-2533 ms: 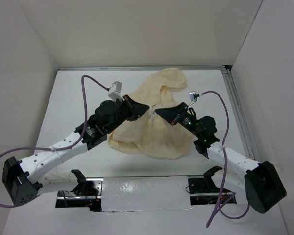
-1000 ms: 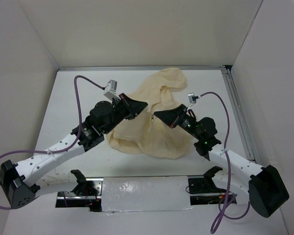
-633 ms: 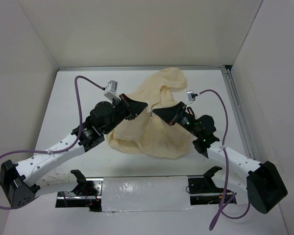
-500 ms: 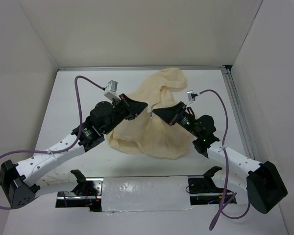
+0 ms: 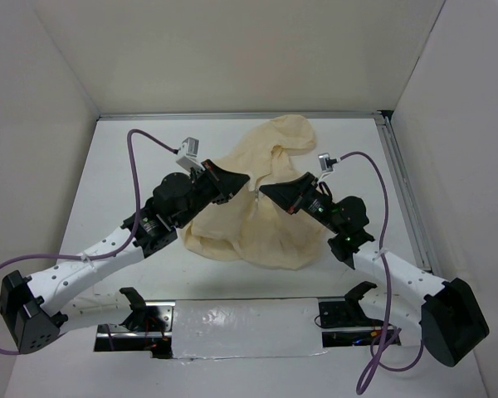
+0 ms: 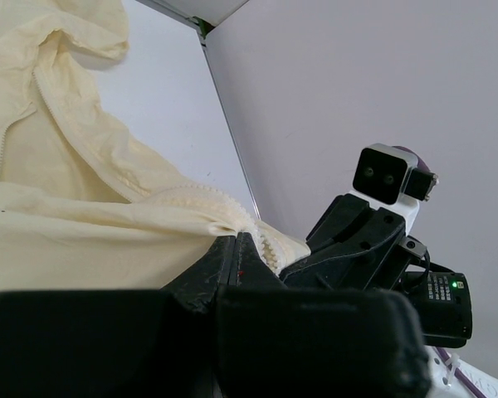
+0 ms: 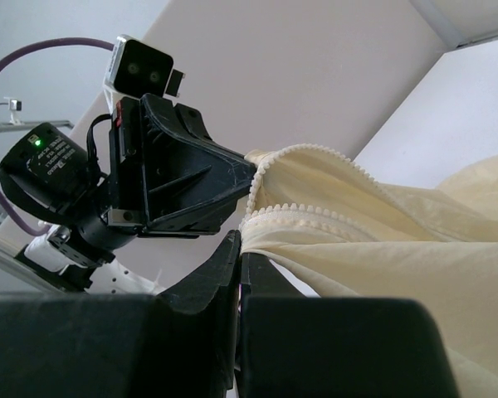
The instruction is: Zip up the jacket
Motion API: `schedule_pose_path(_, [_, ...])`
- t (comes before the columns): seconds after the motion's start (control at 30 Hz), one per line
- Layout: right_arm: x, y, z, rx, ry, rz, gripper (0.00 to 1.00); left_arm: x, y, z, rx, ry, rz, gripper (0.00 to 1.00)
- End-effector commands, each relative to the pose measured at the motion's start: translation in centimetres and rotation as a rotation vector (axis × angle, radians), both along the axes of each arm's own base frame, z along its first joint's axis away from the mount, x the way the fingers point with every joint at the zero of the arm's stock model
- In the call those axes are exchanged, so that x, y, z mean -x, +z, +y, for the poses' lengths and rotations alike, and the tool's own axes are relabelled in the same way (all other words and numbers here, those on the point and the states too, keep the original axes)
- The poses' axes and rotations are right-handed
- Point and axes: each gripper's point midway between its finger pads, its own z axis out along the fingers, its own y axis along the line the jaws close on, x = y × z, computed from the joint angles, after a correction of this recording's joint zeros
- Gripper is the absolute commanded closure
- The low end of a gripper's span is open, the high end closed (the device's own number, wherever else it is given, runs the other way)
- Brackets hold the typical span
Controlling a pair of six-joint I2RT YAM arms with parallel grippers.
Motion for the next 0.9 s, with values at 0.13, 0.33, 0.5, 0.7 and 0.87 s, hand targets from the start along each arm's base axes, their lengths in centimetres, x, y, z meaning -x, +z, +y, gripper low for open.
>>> schedule_pose_path(0.13, [0.2,2.1,0.1,-0.015,0.005,-0.065,1.0,0.0,2.3,0.4,0.049,0.006,-0.075,1.0])
schedule_pose_path(0.33, [0.0,2.3,0.1,-0.04,0.003,-0.06,1.0,0.5,2.3,0.1,0.051,-0.027,-0.08,1.0])
schedule_pose_path(0.5, [-0.2,2.6,0.1,-0.07,0.005,-0.052,1.0,0.8,1.7,-0.3,0.05,-0.046,-0.068,1.0])
schedule_pose_path(0.7, [-0.6,2.5,-0.3,-0.086,-0.029,-0.029,1.0,0.7,1.5,0.0,0.05,-0.036,-0.058,1.0])
schedule_pose_path(0.87, [-0.8,2.7,-1.1,-0.12,-0.072,-0.019,1.0,0.9,1.1,0.1,0.066,-0.031,-0.029,1.0])
